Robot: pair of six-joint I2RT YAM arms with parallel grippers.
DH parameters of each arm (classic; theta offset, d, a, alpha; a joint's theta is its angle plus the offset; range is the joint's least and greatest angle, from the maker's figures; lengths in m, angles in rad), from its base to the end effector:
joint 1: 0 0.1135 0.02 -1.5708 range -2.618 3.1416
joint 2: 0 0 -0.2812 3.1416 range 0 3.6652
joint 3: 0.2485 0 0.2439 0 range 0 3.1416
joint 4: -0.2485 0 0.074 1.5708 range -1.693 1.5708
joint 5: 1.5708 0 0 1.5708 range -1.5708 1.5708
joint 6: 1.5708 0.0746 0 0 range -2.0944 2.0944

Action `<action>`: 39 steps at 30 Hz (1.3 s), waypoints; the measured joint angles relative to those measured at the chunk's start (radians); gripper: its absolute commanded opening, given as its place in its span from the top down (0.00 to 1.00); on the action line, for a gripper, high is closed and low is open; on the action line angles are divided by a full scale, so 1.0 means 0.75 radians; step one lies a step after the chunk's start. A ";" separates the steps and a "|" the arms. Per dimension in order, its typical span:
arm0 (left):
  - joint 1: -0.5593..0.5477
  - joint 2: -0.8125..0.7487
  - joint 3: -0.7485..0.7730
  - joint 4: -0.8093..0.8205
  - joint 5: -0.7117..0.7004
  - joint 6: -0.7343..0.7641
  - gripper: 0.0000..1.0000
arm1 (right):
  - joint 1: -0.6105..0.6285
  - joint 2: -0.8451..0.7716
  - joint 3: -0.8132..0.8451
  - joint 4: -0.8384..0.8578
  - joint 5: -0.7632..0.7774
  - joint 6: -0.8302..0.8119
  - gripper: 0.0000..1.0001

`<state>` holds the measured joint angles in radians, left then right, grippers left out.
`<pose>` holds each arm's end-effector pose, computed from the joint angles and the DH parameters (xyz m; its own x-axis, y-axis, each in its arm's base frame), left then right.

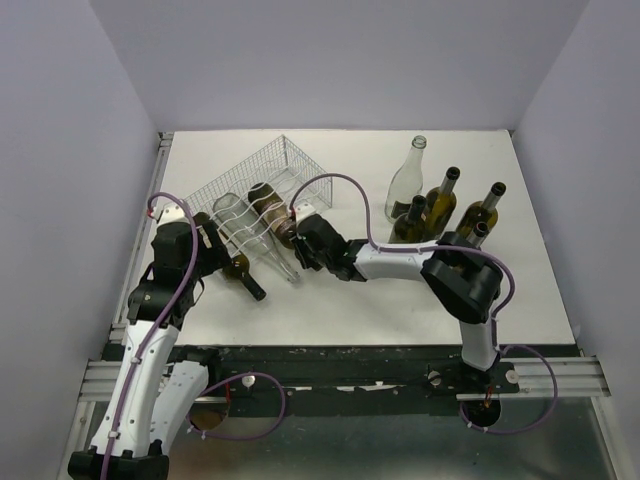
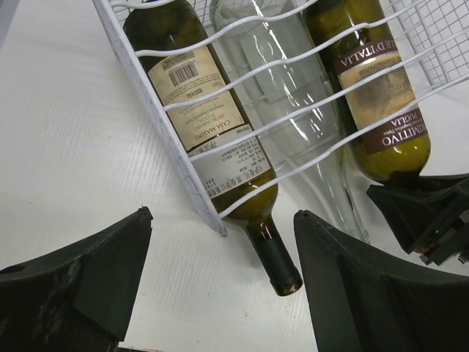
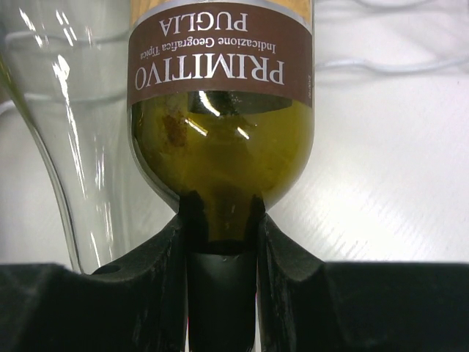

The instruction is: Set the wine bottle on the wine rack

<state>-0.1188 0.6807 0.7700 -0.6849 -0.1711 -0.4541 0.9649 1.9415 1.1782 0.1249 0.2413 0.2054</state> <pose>0.1541 -0.0056 0.2885 -0.4904 -0.3768 -0.7858 -0.2652 0.9235 -0.2773 0.2719 0.3612 0.1682 -0.4727 -0.3346 -0.8152 -0.6052 0.7957 0.0244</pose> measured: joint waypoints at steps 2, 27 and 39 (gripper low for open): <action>0.000 -0.010 0.000 -0.007 0.000 0.004 0.12 | 0.000 0.041 0.048 0.001 0.004 -0.030 0.99; 0.002 -0.028 0.003 -0.030 0.001 0.022 0.11 | -0.004 0.280 0.388 -0.100 0.117 -0.223 0.59; 0.002 -0.026 0.036 -0.038 0.000 0.058 0.09 | -0.006 0.278 0.392 -0.109 0.146 -0.220 0.42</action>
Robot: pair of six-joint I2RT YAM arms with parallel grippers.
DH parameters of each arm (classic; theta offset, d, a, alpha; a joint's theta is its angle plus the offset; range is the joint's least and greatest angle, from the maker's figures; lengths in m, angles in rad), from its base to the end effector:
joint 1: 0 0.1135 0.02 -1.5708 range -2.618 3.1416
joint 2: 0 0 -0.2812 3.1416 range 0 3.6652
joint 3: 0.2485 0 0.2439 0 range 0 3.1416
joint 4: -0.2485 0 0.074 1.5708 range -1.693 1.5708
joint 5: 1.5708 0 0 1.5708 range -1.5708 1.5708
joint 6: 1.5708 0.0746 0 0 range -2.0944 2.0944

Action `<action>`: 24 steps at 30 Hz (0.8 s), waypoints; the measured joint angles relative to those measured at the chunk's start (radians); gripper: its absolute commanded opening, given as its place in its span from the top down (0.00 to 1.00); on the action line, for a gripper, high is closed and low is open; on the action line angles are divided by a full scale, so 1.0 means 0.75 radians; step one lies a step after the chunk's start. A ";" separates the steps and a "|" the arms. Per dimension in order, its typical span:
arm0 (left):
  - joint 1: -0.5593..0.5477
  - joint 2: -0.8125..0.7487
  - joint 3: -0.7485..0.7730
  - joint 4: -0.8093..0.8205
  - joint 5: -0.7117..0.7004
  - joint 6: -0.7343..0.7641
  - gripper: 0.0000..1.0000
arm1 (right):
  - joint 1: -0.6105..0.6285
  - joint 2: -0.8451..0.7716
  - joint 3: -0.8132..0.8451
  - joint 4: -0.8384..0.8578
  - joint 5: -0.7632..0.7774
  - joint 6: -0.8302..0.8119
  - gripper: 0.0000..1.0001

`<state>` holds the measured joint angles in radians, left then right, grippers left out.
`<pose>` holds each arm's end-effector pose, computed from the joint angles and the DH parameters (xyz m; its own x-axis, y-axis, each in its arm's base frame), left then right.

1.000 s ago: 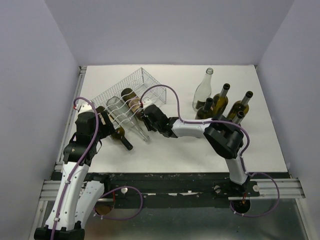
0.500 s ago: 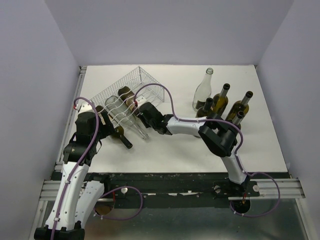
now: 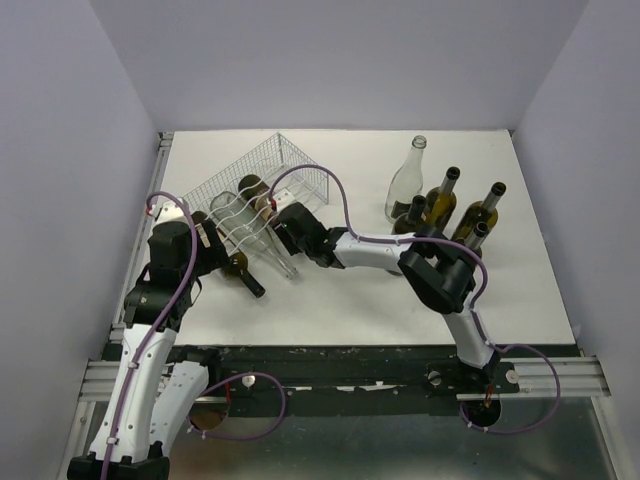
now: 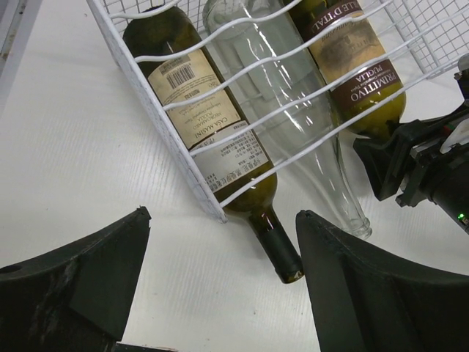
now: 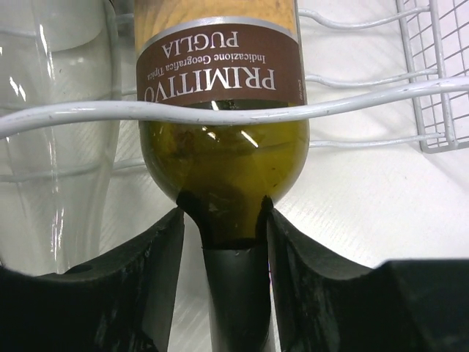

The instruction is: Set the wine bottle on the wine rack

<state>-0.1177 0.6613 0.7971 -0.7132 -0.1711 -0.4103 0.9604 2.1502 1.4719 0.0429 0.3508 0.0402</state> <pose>0.1483 -0.0047 0.2971 -0.4867 -0.3382 -0.8054 -0.2400 0.9383 -0.2490 0.3143 0.4045 0.1617 -0.3645 -0.4552 -0.8124 -0.5968 0.7839 -0.1714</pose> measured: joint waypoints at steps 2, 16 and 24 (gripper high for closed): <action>0.001 0.000 0.015 -0.001 0.000 0.009 0.09 | 0.000 -0.005 0.001 -0.001 0.000 0.004 0.40; 0.001 -0.004 0.084 -0.003 0.014 0.040 0.06 | 0.001 -0.317 0.196 -0.334 -0.002 0.051 0.22; 0.006 -0.021 0.124 -0.001 0.094 0.056 0.05 | 0.001 -0.605 0.413 -0.670 0.198 0.123 0.17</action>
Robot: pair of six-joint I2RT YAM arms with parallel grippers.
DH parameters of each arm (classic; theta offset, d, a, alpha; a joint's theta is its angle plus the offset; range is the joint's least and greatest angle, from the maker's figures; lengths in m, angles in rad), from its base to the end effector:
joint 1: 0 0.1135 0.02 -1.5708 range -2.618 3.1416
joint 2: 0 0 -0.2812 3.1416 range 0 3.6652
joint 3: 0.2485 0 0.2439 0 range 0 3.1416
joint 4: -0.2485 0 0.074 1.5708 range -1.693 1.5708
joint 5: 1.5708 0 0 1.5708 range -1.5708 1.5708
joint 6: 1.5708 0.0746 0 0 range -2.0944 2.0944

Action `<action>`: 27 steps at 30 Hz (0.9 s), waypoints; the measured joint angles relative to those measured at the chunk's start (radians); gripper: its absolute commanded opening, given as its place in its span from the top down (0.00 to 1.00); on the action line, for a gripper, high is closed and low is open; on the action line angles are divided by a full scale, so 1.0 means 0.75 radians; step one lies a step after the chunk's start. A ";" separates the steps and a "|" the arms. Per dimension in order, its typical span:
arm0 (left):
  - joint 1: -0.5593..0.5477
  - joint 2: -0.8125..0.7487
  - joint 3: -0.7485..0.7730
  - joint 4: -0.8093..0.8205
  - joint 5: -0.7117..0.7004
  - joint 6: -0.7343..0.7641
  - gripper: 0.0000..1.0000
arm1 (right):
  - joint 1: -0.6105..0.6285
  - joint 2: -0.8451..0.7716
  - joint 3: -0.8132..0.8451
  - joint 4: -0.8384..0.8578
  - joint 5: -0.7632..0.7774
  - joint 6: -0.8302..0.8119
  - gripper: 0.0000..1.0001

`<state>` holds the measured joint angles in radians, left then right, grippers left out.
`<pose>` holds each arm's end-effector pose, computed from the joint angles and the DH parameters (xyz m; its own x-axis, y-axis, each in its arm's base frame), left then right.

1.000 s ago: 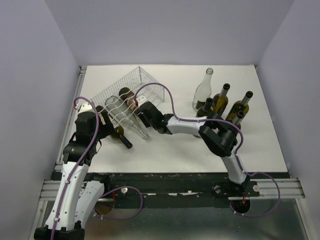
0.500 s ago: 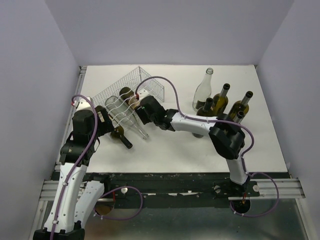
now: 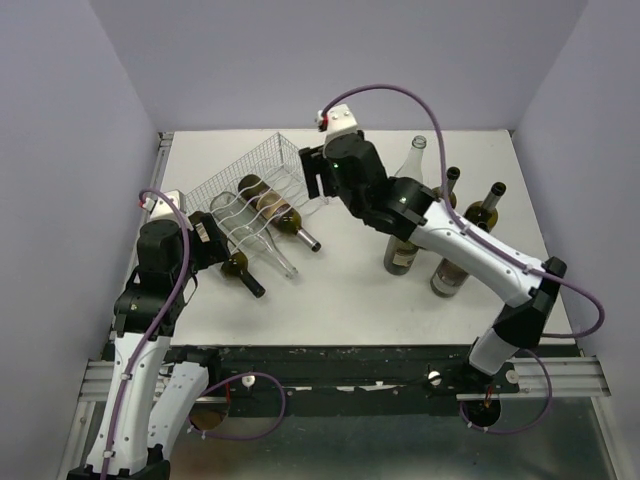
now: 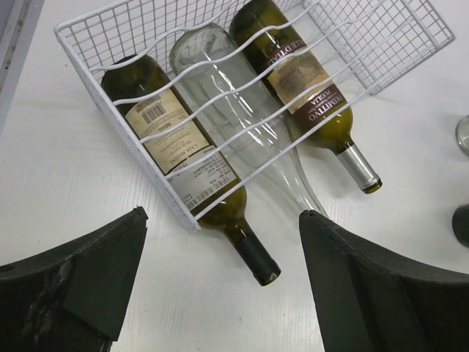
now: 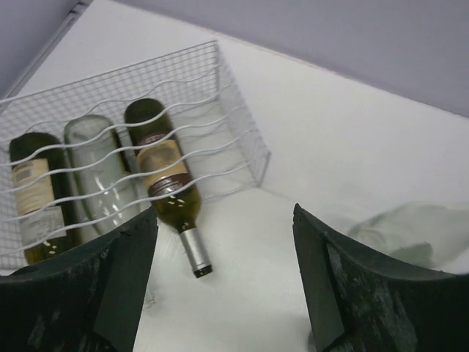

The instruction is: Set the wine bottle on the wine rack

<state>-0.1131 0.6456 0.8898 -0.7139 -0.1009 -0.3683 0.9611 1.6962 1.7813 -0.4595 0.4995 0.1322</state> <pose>0.1424 -0.0086 0.3310 -0.4279 -0.3119 -0.8483 -0.1404 0.9501 -0.2785 0.2672 0.3201 0.4213 -0.2688 -0.1828 -0.9457 -0.4327 0.9001 -0.0510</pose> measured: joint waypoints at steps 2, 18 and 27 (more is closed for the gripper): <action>0.000 -0.004 0.003 0.002 0.017 0.005 0.05 | 0.000 -0.057 0.030 -0.086 0.122 0.025 0.16; 0.000 0.014 0.004 0.015 0.099 0.011 0.05 | -0.209 -0.312 -0.071 -0.750 0.460 0.433 0.17; 0.000 0.046 0.004 0.034 0.152 0.006 0.05 | -0.325 -0.345 -0.258 -0.800 0.334 0.526 0.38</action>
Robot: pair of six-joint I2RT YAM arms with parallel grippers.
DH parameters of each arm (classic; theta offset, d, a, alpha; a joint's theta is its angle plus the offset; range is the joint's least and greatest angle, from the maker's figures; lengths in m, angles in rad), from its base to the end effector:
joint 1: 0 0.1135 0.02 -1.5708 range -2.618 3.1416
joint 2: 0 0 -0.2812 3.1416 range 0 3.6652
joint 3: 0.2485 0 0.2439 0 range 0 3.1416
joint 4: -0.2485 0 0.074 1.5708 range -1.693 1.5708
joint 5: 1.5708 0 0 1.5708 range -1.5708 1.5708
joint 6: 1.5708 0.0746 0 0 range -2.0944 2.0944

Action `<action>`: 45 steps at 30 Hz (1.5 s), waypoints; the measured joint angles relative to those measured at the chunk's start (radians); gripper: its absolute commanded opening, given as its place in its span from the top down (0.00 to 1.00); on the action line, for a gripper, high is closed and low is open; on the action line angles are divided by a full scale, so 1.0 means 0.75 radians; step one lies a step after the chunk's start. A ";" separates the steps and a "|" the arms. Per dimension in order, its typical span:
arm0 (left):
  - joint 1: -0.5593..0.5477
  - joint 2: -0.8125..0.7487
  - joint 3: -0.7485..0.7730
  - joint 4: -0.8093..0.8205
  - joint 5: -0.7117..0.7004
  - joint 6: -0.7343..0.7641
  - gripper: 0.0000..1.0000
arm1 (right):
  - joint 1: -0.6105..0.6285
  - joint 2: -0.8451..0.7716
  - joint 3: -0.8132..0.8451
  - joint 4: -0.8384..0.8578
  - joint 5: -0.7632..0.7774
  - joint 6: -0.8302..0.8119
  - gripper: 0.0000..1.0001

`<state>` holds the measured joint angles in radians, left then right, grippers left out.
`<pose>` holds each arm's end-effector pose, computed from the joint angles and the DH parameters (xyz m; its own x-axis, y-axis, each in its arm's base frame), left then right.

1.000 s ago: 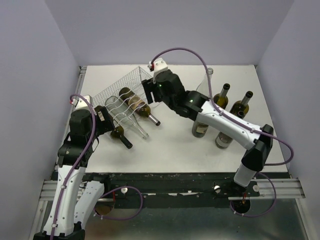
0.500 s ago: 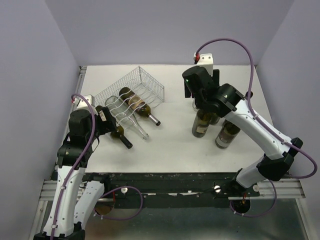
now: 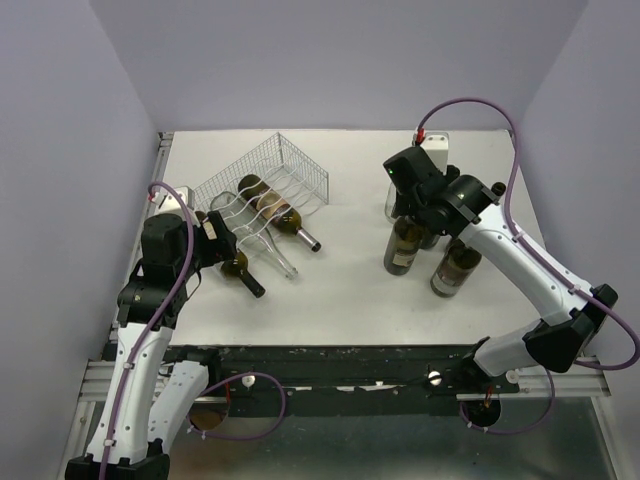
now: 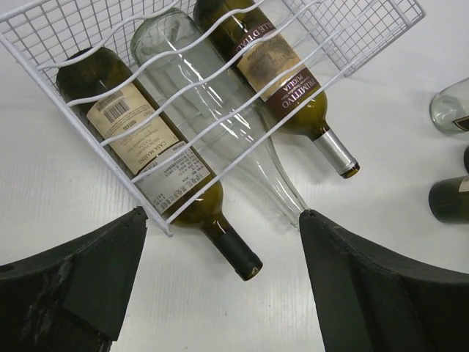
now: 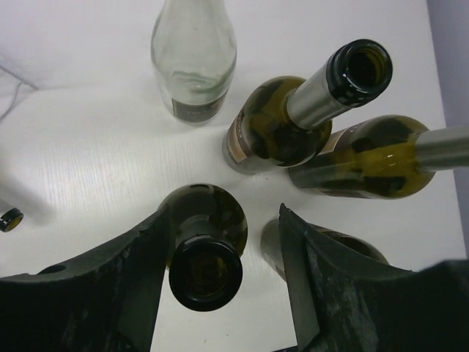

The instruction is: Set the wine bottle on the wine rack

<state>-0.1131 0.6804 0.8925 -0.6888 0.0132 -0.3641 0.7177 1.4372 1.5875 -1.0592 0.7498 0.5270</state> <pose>0.1508 -0.0181 0.3306 -0.4704 -0.3049 -0.8281 -0.0460 0.9456 -0.3221 0.2491 0.1500 0.3855 -0.5970 -0.0326 -0.8016 0.1556 0.9755 -0.1555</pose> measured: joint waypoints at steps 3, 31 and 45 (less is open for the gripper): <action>0.000 0.006 0.000 0.000 0.008 -0.002 0.05 | -0.009 -0.001 -0.011 0.005 -0.047 0.007 0.53; -0.043 -0.171 -0.269 0.597 0.871 -0.044 0.05 | -0.034 0.047 0.256 0.036 -0.843 -0.027 0.99; -0.349 -0.089 -0.362 0.732 0.960 0.053 0.02 | -0.034 0.064 0.213 0.249 -1.347 0.087 0.99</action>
<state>-0.3748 0.6140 0.6209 -0.1398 0.7334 -0.3244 0.6926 1.4849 1.7470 -0.8722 -0.2607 0.5922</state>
